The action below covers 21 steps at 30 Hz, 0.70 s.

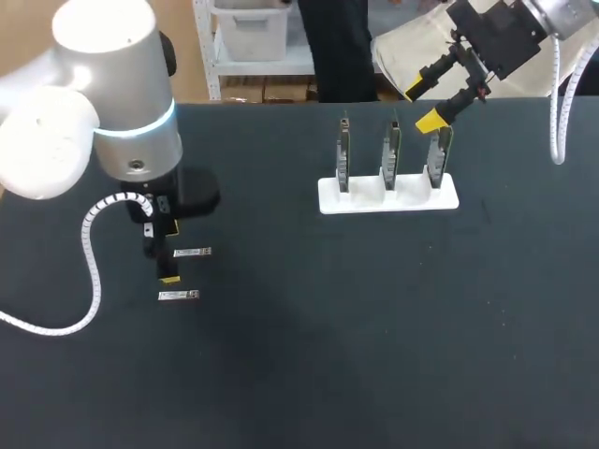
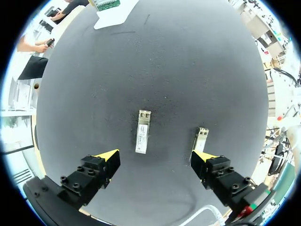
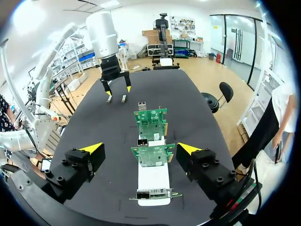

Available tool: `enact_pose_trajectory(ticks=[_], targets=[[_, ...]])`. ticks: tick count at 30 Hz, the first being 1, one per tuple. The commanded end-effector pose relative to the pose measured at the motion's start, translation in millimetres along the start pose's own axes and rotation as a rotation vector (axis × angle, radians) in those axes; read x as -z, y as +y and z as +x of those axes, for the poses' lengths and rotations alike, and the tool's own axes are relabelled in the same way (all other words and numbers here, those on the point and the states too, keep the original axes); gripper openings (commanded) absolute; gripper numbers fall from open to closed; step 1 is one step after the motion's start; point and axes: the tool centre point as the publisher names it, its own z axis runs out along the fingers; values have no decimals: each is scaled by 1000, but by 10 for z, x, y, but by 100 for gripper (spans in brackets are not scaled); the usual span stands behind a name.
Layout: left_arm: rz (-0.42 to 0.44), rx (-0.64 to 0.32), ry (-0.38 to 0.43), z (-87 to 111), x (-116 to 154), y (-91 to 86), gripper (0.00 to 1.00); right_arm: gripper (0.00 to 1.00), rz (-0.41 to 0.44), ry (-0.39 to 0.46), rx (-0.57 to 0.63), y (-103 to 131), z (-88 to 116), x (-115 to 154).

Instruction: Pick up the optical module with the left hand, and insert it into the network port with the right hand.

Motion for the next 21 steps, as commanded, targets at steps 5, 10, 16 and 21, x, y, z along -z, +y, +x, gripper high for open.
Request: enact_pose_trajectory(ticks=[5,10,16,21], targets=[[15,-8,-9,-59,-43,109,100,100,5,-1,1,17,3,-2],[25,-13,-26,-99,-81,122,100,100,5,-1,1,17,3,-2],[33,-17,-28,-137,-137,94,100,100,5,-1,1,17,3,-2],[45,-11,-18,-130,-169,84,100,100,5,-1,1,17,3,-2]])
